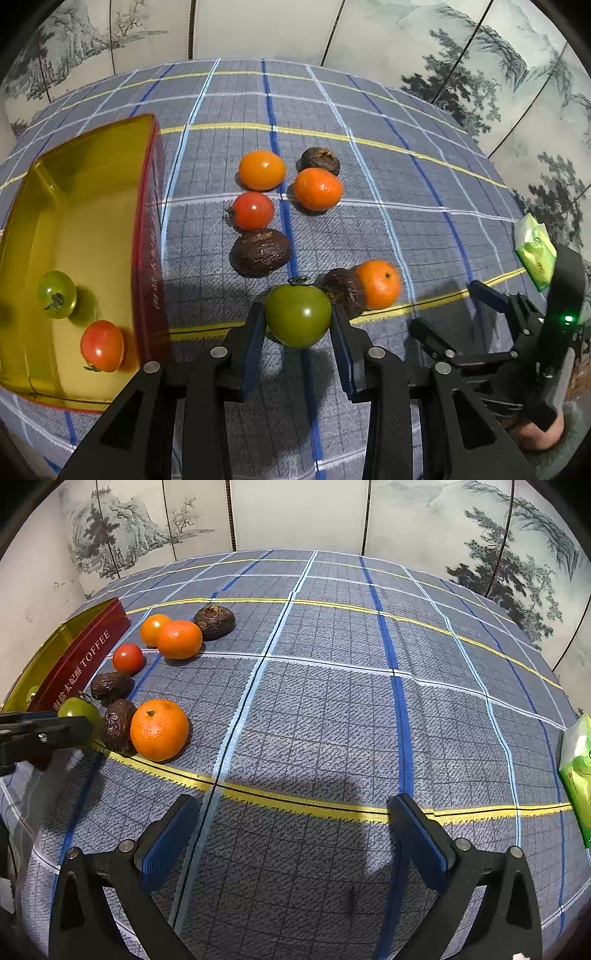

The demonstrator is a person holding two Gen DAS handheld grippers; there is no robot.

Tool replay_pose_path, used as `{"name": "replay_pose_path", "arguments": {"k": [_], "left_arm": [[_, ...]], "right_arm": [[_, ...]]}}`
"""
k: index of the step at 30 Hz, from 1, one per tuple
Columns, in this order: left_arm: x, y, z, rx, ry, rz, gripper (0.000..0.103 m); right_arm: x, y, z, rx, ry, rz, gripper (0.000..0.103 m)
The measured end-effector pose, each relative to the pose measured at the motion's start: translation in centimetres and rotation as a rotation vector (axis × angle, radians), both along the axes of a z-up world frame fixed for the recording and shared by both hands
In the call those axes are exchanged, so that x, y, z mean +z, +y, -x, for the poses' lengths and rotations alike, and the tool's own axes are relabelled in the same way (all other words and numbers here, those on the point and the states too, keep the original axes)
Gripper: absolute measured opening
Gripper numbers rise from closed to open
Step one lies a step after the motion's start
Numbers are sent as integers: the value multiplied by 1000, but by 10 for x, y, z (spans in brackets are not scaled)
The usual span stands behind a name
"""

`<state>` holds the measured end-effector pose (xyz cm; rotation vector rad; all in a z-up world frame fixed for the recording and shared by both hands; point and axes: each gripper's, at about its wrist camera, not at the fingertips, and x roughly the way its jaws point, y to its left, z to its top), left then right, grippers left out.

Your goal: Organize fruits

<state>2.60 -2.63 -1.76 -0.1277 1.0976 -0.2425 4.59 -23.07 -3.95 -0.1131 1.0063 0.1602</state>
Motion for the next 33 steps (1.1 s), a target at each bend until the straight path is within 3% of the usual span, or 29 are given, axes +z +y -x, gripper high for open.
{"name": "replay_pose_path", "arguments": {"k": [10,18,33], "left_arm": [[37,19,12,9,-65,8,36],[58,67,13,107,-108,-11,36],[38,159,12,345,-71,-43,36]], "right_arm": [[0,0,0,-1,-1,0,103],[0,0,-1,-5,4,2,103],[-2,3,-2,-29,21,7,103]]}}
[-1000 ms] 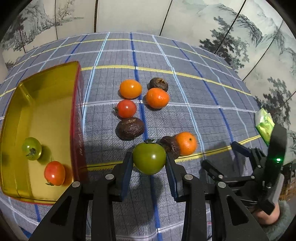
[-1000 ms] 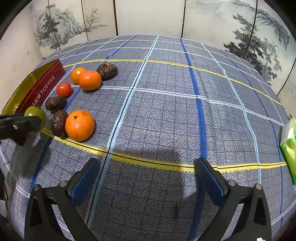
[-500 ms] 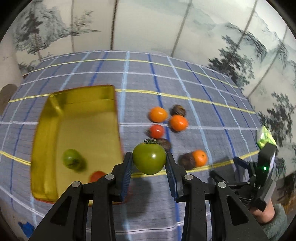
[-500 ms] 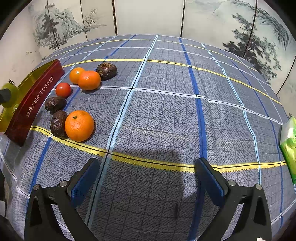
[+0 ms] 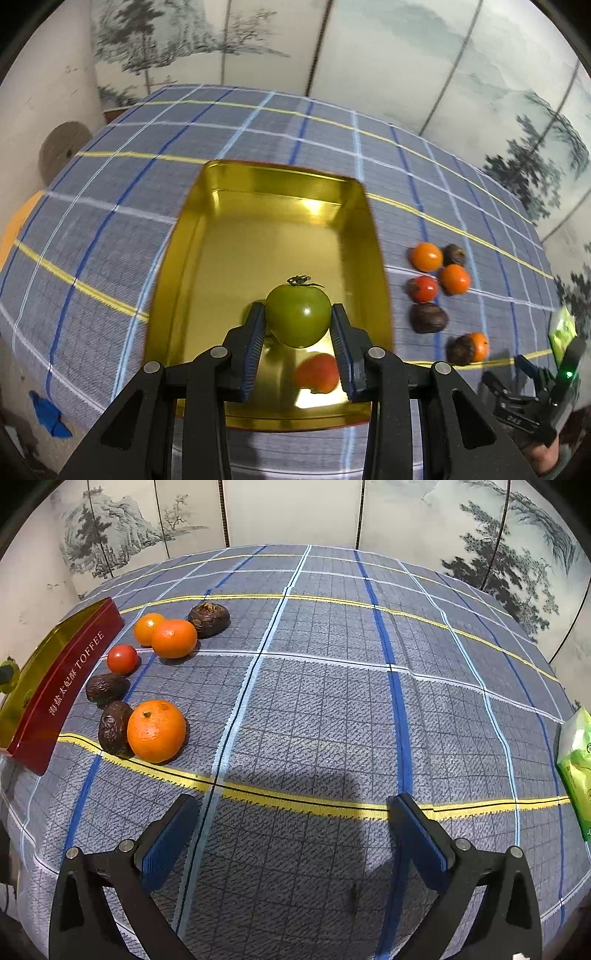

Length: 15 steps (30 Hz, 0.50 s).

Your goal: Organize fruits

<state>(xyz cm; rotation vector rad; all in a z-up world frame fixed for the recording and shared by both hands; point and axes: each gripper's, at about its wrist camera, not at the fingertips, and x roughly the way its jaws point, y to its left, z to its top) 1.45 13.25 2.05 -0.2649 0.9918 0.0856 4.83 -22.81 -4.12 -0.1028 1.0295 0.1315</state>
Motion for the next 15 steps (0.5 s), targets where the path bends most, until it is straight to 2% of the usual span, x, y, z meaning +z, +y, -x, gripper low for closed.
{"name": "replay_pose_path", "arguments": {"k": [15], "left_arm": [[-35,34,14,53,76,-16,36]], "right_arm": [[0,1,1,-24,8,2,103]]}}
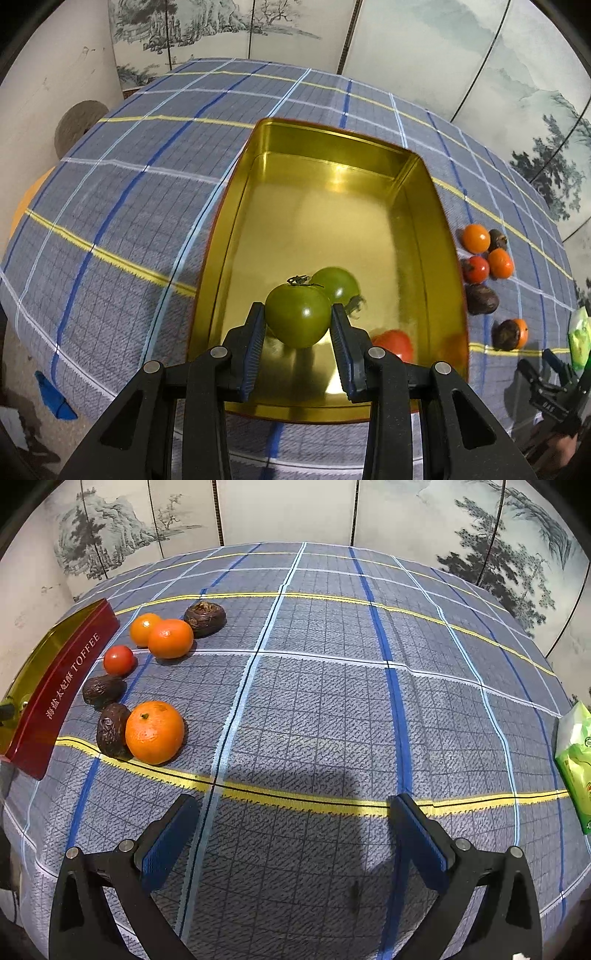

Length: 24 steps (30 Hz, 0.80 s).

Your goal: Organize fruits

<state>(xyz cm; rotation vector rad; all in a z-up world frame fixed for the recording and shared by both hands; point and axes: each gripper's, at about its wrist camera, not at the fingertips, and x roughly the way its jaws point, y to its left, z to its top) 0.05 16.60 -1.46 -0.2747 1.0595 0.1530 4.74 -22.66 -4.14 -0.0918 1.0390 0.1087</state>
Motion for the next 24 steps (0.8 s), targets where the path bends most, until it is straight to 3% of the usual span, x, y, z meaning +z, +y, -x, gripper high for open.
{"name": "replay_pose_path", "arguments": {"k": [12,24], "left_arm": [[-9,9,2,-29,20,-27,36],[-15,4,-2,-87,38,-172,36]], "right_arm": [[0,1,0,-15,6,1,103],[0,1,0,-22,7,2,103]]}}
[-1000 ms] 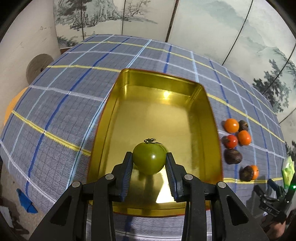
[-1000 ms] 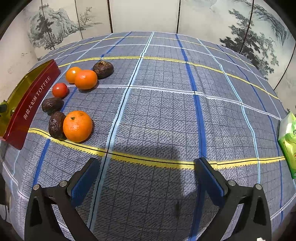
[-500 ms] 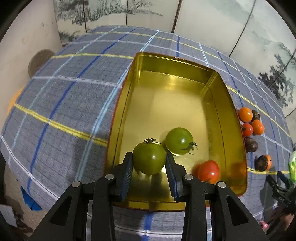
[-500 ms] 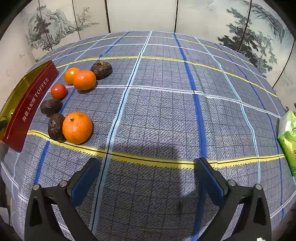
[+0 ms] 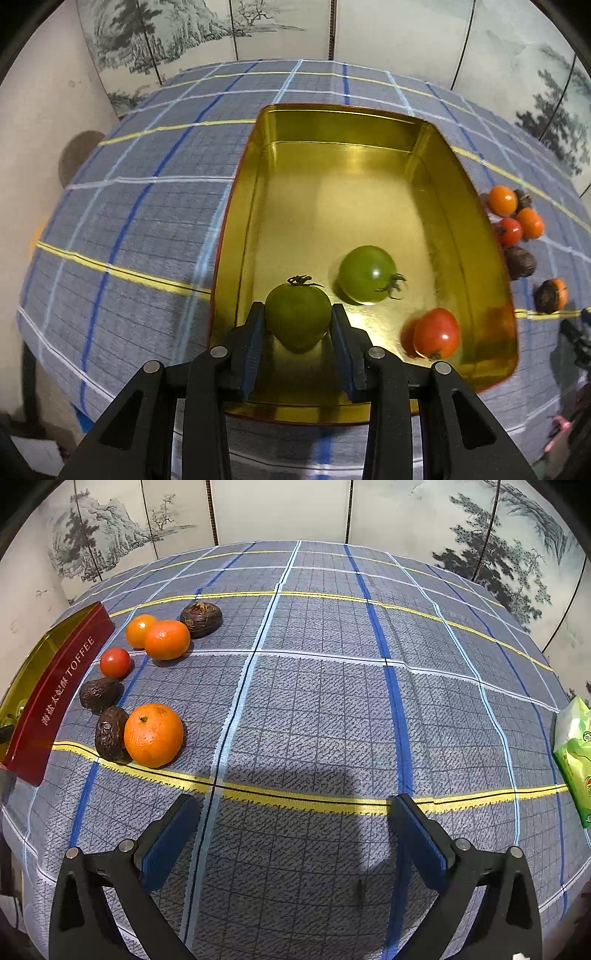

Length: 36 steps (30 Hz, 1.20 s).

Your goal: Organize fruits

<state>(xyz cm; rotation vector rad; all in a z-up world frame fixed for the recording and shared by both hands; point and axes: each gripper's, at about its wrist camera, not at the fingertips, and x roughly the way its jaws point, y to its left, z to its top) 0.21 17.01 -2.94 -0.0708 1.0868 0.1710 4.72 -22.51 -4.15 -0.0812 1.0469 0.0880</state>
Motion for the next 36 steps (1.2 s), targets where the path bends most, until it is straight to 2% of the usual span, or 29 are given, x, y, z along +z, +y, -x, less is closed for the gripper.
{"name": "replay_pose_path", "arguments": {"k": [2,13,27,33,36], "left_arm": [[-2,4,-1,8,3,-28,36],[-3,15,-2,24,7,-7,37],[-4,14,-2,22,19,-5,38],[-3,15,-2,16,25,-19,38],[-2,16,-1,20,19,-19,39]], "right_arm": [[0,0,0,0,0,0,103],[1,1,0,11,15,1,103],[1,47,-1,186,10,7,101],[3,58,-9,210,-2,5,92],[5,62,-12,225,-13,-2,81]]}}
